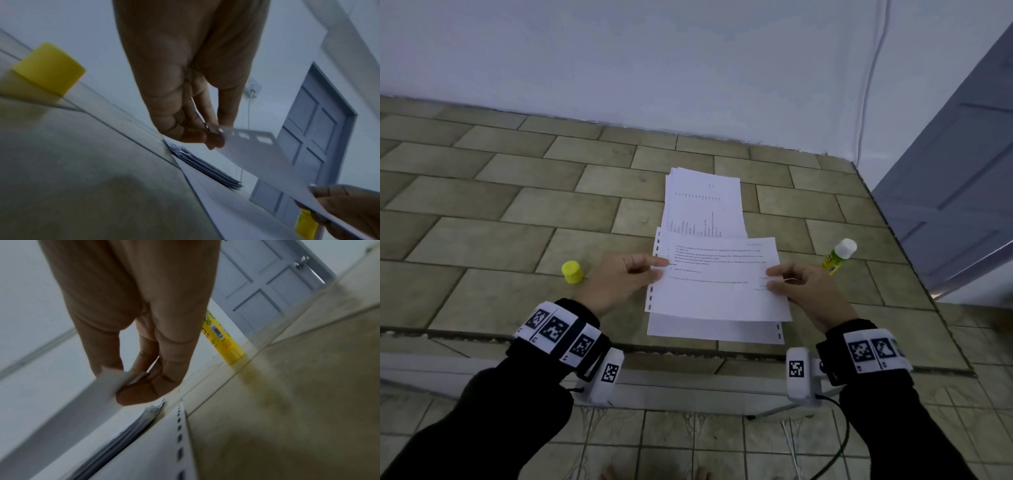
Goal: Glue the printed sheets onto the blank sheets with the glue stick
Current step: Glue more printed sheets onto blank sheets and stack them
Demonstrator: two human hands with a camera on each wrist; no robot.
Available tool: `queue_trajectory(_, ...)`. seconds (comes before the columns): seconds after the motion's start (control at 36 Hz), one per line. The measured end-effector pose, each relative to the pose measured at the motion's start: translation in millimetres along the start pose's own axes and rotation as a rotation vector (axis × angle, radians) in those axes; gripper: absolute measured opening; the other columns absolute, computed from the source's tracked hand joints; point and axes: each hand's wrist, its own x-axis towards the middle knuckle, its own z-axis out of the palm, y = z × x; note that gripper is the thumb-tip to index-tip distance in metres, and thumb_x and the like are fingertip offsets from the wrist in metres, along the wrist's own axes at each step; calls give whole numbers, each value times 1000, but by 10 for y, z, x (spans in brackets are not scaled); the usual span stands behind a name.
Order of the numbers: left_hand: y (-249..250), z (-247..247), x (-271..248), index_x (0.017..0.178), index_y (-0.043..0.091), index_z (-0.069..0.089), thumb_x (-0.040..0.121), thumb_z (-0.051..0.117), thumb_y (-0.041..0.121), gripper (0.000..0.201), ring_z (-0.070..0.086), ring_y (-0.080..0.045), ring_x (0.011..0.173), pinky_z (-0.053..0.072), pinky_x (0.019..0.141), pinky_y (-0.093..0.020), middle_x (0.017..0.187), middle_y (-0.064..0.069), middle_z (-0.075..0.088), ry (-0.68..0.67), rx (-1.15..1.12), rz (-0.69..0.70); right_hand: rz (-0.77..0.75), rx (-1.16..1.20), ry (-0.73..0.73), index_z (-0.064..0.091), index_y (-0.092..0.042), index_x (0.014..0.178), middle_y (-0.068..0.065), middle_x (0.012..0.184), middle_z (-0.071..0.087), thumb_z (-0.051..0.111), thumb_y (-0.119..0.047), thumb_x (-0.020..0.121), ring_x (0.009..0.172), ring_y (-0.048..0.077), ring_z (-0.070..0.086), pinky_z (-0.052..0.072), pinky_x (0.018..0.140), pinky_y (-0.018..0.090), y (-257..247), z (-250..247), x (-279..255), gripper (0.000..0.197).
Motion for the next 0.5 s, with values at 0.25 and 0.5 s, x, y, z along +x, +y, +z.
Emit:
queue_trajectory(0.25, 37, 120, -33, 109, 24, 70, 89, 69, 9, 26, 57, -5, 73, 41, 64, -4, 83, 0, 63, 43, 443, 112, -88, -488, -31, 68, -15, 87, 0, 89, 67, 82, -7, 71, 76, 16, 62, 46, 63, 12, 37, -12, 27, 22)
queue_trajectory(0.5, -26, 131, -24, 104, 27, 69, 86, 73, 9, 26, 48, -4, 63, 39, 60, -10, 71, 7, 52, 18, 581, 110, -70, -678, -116, 63, -18, 88, -6, 70, 49, 79, -7, 75, 61, 6, 43, 31, 54, 15, 14, 11, 30, 23)
